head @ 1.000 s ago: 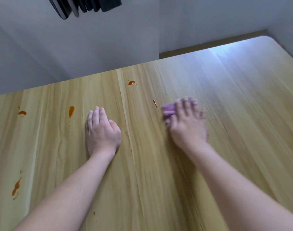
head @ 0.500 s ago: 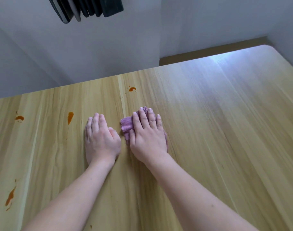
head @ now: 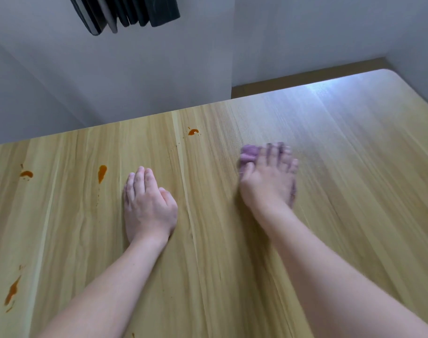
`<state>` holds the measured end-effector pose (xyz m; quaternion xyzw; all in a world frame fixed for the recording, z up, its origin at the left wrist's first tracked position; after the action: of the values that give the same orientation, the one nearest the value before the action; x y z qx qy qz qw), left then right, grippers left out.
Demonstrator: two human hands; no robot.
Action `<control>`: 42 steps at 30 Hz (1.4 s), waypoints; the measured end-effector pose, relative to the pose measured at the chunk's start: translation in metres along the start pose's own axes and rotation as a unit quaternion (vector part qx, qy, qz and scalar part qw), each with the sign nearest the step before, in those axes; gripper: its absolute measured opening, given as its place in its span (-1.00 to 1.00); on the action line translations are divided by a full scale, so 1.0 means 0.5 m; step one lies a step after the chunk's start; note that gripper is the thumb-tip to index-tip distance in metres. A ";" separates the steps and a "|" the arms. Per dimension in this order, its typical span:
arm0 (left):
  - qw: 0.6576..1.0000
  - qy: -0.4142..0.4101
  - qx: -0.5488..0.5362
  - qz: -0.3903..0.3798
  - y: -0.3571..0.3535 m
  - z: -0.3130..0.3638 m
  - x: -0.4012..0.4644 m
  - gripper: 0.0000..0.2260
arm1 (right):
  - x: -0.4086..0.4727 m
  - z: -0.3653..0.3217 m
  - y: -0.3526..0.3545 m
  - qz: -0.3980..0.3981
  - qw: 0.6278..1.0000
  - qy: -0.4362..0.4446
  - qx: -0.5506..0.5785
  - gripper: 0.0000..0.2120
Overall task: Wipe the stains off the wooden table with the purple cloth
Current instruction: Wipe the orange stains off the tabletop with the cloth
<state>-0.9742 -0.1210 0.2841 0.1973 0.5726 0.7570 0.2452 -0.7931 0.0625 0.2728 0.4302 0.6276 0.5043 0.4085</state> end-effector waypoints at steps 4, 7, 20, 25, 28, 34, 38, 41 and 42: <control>1.000 0.000 0.009 0.003 0.003 -0.001 0.000 -0.52 | -0.137 -0.183 -0.038 -0.013 0.982 0.182 0.050 -0.39; 1.000 -0.002 0.022 -0.007 0.002 0.004 0.004 -0.53 | -0.152 -0.192 -0.037 -0.056 0.959 0.272 0.052 -0.41; 0.997 0.059 -0.007 0.039 0.008 -0.009 0.078 -0.59 | 0.127 -0.005 0.014 -0.016 1.000 0.021 0.003 -0.41; 0.997 0.061 -0.014 0.037 0.006 -0.010 0.079 -0.58 | -0.014 -0.162 -0.013 -0.049 0.958 0.277 0.062 -0.42; 0.997 0.060 -0.019 0.033 0.006 -0.005 0.077 -0.59 | -0.008 -0.132 -0.001 -0.071 0.923 0.375 0.059 -0.45; 0.997 0.071 -0.020 0.028 0.011 -0.006 0.072 -0.58 | 0.186 0.061 0.027 -0.048 0.990 0.134 0.012 -0.44; 0.997 0.075 -0.020 0.029 0.011 -0.009 0.073 -0.57 | 0.125 -0.064 0.011 -0.038 0.969 0.243 0.018 -0.42; 0.997 0.068 -0.011 0.039 0.009 -0.005 0.073 -0.57 | 0.033 -0.183 -0.011 -0.062 0.901 0.430 0.021 -0.45; 0.997 0.065 -0.007 0.044 0.009 -0.005 0.073 -0.55 | 0.023 -0.208 -0.018 -0.069 0.881 0.468 0.018 -0.46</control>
<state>-1.0058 -0.1021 0.2885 0.1710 0.5730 0.7821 0.1753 -0.8964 0.0432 0.2796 0.1067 0.7826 0.6061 0.0938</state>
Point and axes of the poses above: each hand's wrist, its own x-axis towards the middle knuckle, its own y-axis out of the back of the hand, z = x × y, the point moved 7 cm from there along x, towards the middle knuckle, and after that the axes turned 2 degrees about -z, right-handed, at the moved point
